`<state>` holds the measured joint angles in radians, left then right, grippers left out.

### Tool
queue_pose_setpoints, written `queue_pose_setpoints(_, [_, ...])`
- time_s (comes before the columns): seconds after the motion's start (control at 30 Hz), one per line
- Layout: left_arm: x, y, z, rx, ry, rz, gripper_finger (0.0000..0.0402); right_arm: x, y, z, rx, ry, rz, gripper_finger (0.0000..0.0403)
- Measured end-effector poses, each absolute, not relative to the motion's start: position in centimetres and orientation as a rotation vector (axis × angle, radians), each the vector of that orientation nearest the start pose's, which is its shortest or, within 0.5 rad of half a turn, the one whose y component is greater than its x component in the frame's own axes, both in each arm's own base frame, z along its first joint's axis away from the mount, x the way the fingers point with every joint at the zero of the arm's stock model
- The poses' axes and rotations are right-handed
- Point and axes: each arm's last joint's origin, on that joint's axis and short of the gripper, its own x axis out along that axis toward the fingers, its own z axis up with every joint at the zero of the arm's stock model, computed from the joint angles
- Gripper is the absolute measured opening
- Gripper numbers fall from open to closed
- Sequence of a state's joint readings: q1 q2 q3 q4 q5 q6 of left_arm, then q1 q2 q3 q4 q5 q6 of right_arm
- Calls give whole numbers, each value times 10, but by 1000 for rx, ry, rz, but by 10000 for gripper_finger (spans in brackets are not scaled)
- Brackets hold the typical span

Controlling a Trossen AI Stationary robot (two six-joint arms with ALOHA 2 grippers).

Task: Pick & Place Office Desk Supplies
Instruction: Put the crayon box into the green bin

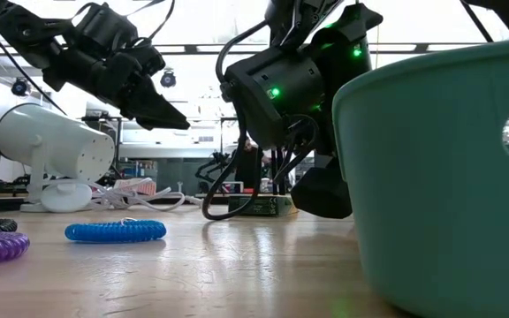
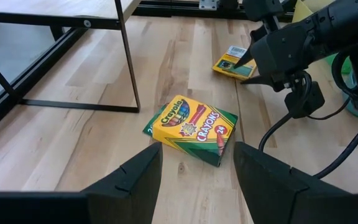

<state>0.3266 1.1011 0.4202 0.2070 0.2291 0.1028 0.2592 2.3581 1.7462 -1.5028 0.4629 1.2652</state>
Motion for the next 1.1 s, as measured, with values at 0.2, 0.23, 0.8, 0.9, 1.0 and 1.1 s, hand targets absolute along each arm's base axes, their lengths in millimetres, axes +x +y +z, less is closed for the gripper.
queue_pose_setpoints(0.2, [205, 62, 188, -29, 460, 72, 203, 384, 88, 118, 96, 1469, -1222, 100])
queue_pose_setpoints(0.23, [205, 62, 188, -29, 460, 72, 203, 384, 88, 117, 96, 1469, -1222, 95])
queue_pose_setpoints(0.8, [205, 62, 188, -29, 460, 72, 203, 378, 92, 107, 116, 1488, -1208, 19])
queue_pose_setpoints(0.9, [205, 62, 187, -29, 460, 72, 203, 378, 92, 107, 117, 1489, -1208, 10])
queue_pose_setpoints(1.0, [205, 62, 188, -29, 460, 72, 203, 378, 92, 107, 118, 1490, -1207, 9])
queue_pose_setpoints(1.1, [205, 62, 188, -29, 460, 72, 203, 378, 93, 107, 118, 1489, -1205, 8])
